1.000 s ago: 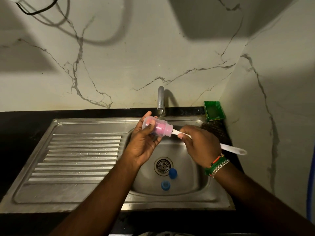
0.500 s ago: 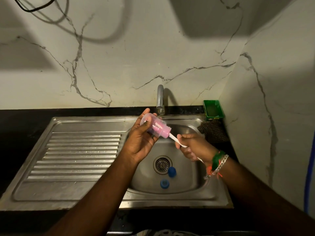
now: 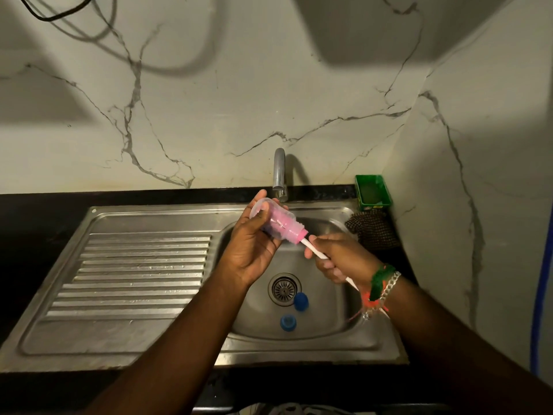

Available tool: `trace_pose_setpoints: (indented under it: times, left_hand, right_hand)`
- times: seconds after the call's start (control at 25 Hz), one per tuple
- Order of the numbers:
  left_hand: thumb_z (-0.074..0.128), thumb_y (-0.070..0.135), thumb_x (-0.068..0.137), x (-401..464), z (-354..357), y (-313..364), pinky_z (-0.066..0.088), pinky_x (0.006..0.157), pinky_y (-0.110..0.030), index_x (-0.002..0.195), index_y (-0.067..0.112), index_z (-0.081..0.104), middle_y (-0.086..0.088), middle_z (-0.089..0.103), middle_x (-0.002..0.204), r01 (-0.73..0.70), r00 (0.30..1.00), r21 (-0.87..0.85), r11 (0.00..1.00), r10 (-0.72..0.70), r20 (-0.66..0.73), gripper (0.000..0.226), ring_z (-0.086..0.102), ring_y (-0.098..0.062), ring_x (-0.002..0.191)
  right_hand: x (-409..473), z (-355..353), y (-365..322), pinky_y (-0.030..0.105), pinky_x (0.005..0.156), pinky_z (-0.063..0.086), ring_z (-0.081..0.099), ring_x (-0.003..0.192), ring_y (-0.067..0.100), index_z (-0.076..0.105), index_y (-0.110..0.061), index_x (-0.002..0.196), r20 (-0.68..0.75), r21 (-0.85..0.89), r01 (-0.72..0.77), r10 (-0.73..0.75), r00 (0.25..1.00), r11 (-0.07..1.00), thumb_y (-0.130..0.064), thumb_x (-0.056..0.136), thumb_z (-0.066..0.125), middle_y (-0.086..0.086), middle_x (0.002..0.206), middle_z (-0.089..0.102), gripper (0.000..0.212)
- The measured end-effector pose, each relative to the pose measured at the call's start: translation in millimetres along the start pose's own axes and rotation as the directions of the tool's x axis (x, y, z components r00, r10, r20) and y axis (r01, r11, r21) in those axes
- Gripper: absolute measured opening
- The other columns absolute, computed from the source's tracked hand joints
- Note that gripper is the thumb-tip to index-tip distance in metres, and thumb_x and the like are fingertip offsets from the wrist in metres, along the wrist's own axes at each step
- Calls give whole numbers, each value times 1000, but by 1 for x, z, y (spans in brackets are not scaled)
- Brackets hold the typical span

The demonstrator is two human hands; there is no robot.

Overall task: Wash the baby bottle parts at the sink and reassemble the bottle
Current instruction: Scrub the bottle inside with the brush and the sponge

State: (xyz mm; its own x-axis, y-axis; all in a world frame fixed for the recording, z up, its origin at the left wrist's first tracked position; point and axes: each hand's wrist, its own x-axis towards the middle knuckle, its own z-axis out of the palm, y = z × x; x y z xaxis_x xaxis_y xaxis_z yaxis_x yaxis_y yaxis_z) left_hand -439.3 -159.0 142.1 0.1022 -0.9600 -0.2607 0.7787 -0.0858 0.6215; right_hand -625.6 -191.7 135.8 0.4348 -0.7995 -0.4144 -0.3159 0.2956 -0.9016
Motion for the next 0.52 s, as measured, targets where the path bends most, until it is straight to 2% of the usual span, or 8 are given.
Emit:
trace_pose_setpoints:
  times: [0.04,0.08,0.16,0.24,0.28,0.36,0.44,0.52]
  left_hand:
    - [49,2,101,2,0,0,59,88,-41,136,19,54,-11,65,118,-6,1000,12,1000,6,-23,40,70,-24,101]
    - [47,2,103,5,-1,-1,60,87,-41,139,19,53,-12,63,121,-8,999,10,1000,9,-44,40,69,-25,102]
    - [47,4,104,10,-3,0,59,89,-43,144,17,48,-14,58,127,-7,998,-39,999,4,-60,42,65,-28,108]
    - [49,6,103,13,-7,4,56,94,-45,143,17,48,-14,59,124,-6,999,-75,997,2,-54,41,60,-29,114]
    - [51,7,103,13,-8,6,55,96,-45,140,16,50,-13,60,120,-11,999,-81,997,8,-33,38,59,-28,114]
    - [54,8,101,12,-10,9,57,95,-43,133,15,51,-13,59,116,-5,1000,-98,995,7,22,33,59,-26,110]
    - [53,7,102,11,-11,6,56,95,-43,133,15,53,-14,58,118,2,1000,-83,997,-2,1,32,61,-26,107]
    - [51,6,103,10,-12,4,55,94,-45,137,16,52,-16,57,122,-11,998,-65,998,8,-58,35,63,-27,106]
  right_hand:
    - [0,3,2,21,42,35,45,45,13,65,-17,85,-102,-231,147,-174,979,962,-38,104,51,-6,55,53,31]
    - [-1,2,7,26,47,38,52,53,14,65,-21,90,-187,-610,245,-438,879,754,-39,100,57,-6,63,61,22]
    - [-2,5,9,28,53,33,53,62,13,62,-27,92,-154,-843,254,-666,730,474,-34,96,61,-7,72,64,8]
    - [2,4,5,24,48,31,44,56,12,62,-24,81,-183,-582,288,-468,865,760,-25,100,56,-9,59,55,20]
    - [3,2,2,21,42,29,39,50,11,63,-21,77,-129,-231,209,-243,961,950,-24,103,51,-10,54,48,28]
    - [-1,1,-7,16,36,24,32,39,8,63,-15,80,75,167,-97,85,994,981,-28,106,45,-3,51,43,34]
    - [-3,3,-5,22,42,36,46,42,9,66,-17,90,-54,-186,127,-139,989,974,-33,103,52,1,62,58,25]
    - [-2,3,4,30,52,41,56,60,11,65,-26,96,-158,-778,249,-563,811,577,-37,98,60,-6,75,67,12]
